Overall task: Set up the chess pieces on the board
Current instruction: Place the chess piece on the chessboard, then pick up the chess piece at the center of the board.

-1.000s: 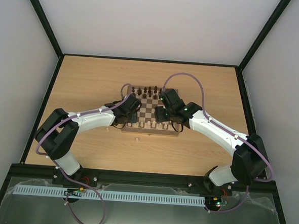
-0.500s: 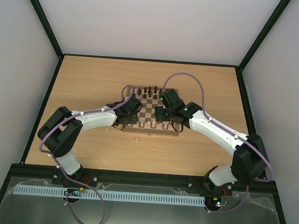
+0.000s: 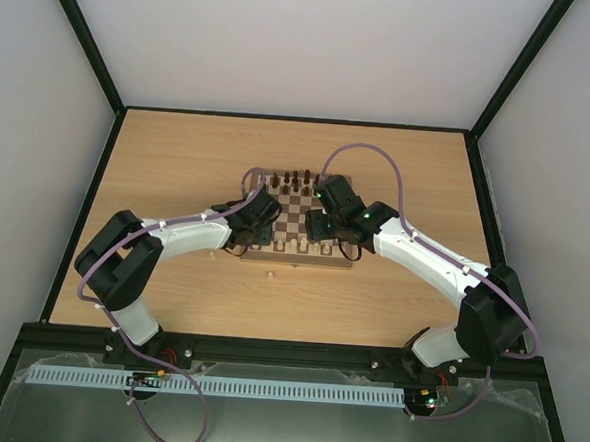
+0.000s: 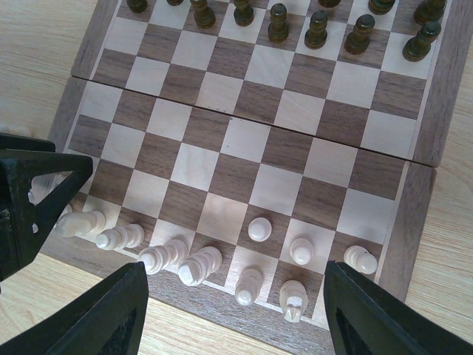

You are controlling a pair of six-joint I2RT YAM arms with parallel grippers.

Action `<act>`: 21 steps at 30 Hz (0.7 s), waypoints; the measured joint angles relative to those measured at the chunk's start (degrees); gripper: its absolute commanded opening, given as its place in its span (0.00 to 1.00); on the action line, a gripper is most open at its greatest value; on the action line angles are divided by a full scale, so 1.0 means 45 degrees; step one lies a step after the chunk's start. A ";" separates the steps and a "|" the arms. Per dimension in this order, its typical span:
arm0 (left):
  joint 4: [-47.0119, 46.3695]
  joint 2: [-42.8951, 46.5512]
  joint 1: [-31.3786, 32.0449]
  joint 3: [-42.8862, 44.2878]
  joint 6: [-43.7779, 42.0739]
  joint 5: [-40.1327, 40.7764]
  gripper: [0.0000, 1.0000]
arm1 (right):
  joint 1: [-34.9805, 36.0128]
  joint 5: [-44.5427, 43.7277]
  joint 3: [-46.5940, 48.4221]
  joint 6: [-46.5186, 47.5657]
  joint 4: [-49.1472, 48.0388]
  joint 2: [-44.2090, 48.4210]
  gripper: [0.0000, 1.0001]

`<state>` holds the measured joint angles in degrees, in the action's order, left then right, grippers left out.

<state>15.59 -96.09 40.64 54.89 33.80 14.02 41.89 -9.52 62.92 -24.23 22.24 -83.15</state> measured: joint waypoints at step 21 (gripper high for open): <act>0.1331 0.6042 0.0049 -0.0457 0.0301 0.1273 0.99 | 0.0000 0.0525 0.0000 -0.0029 -0.0024 0.0121 0.77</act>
<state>21.58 -68.90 40.86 52.84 35.16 19.75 41.89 -7.16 62.92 -24.36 22.13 -82.61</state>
